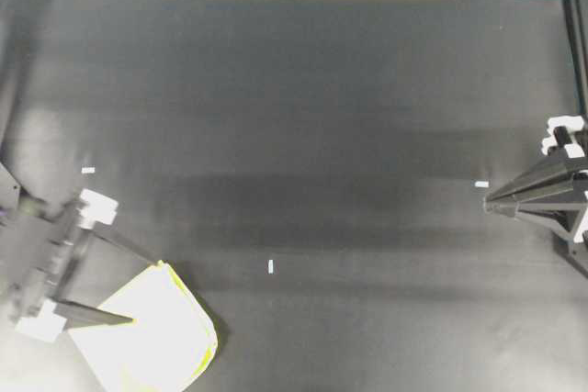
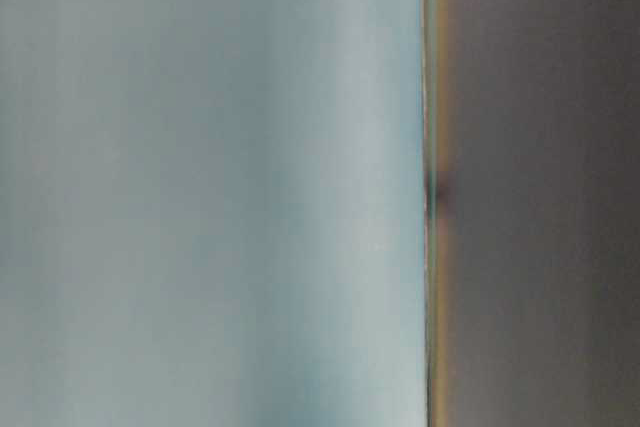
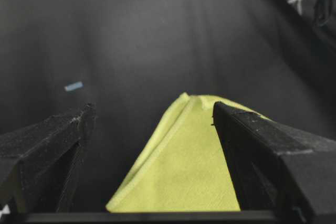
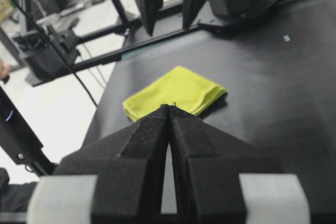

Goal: Push a yellow cloth with the left arm to wipe the desk.

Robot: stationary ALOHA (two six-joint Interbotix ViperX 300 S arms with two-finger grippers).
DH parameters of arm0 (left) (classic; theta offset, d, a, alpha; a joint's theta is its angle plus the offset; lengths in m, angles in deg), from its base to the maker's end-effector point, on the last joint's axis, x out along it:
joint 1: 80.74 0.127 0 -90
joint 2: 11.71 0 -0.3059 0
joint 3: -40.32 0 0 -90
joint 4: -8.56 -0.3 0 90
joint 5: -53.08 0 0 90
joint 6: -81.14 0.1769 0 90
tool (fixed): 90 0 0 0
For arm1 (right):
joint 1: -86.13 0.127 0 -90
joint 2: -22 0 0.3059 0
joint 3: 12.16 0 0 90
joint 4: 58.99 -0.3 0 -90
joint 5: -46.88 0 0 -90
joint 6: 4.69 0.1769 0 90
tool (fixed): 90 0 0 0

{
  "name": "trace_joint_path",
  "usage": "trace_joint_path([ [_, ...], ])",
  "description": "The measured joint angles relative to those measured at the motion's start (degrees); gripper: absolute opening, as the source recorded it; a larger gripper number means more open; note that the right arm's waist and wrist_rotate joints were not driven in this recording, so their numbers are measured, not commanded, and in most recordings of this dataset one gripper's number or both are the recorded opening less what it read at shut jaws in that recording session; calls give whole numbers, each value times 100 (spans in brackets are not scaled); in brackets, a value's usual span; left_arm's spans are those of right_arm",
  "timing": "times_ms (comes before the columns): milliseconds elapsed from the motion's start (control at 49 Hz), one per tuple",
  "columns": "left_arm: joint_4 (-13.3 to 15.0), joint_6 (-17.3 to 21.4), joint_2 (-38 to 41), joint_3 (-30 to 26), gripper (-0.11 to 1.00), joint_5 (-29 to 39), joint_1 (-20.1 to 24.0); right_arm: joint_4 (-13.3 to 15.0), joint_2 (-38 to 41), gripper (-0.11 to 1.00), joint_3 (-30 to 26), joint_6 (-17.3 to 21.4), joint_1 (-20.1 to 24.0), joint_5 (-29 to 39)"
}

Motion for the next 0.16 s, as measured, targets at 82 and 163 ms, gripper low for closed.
trace_joint_path([
  [82, -9, 0, -316, 79, 87, 114, 0, 0, 0, 0, 9, 0, -9, 0],
  [163, -9, 0, -598, 132, 87, 220, 0, 9, -9, 0, 18, 0, 0, 0],
])
